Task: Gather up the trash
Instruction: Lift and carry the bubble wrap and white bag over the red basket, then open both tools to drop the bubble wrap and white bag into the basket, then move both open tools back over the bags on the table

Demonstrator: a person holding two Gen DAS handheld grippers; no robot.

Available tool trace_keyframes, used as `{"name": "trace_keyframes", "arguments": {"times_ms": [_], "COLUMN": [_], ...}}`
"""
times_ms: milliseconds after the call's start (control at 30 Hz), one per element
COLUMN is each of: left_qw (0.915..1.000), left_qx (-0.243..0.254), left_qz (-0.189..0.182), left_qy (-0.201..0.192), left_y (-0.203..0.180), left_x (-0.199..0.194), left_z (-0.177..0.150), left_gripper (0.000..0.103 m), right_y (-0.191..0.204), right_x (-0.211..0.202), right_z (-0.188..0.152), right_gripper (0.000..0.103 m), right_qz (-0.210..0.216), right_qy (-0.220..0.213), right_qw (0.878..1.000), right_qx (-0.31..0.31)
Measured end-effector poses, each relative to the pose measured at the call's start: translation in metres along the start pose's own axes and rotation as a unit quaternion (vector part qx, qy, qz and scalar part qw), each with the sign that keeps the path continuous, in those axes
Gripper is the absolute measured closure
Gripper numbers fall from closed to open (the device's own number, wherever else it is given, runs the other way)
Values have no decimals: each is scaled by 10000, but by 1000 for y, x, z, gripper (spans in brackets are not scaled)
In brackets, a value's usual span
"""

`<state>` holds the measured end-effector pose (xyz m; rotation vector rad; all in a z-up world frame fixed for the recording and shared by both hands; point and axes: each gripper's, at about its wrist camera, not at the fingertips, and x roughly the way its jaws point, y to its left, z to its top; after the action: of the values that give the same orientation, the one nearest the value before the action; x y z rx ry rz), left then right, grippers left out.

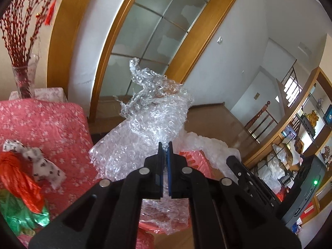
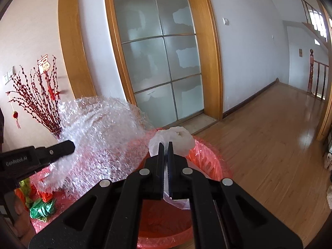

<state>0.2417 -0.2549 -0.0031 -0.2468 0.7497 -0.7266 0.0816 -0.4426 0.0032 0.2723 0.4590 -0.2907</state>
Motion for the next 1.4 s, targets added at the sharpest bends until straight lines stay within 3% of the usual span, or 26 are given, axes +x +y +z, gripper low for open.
{"name": "trace_keyframes", "arguments": {"times_ms": [67,133,200,233,467,633,867,1100,1267,1400], "left_qw": [10000,9999,9997,9997,9992,9975,9916,9759,9585,9382], "left_qx": [-38,-65,-118,-131,-147,-126,45,84,-105,-289], "left_qz": [28,56,90,110,364,685,1208,1952,2550,3113], "left_qy": [86,146,171,168,38,-116,-451,-970,-1273,-1486], "left_y": [2,4,9,11,28,41,54,87,120,149], "left_x": [8,13,15,15,-6,-33,-87,-162,-213,-252], "left_z": [-2,-5,-7,-9,-15,-26,-42,-61,-77,-92], "left_gripper": [96,84,75,73,63,57,52,46,43,40], "right_y": [0,-3,-6,-8,-13,-5,23,69,109,154], "right_x": [5,9,8,7,-7,-18,-28,-30,-31,-31], "right_z": [1,-3,-5,-8,-12,-11,-14,-27,-46,-68], "right_gripper": [98,89,62,58,55,43,39,39,39,39], "right_qz": [35,39,40,19,-199,-390,-250,271,737,1177], "right_qy": [57,151,176,156,90,-91,-230,-43,172,430], "right_qw": [10000,9999,9998,9998,9997,9991,9985,9974,9930,9847], "right_qx": [42,73,102,114,58,-161,-423,-672,-905,-1208]}}
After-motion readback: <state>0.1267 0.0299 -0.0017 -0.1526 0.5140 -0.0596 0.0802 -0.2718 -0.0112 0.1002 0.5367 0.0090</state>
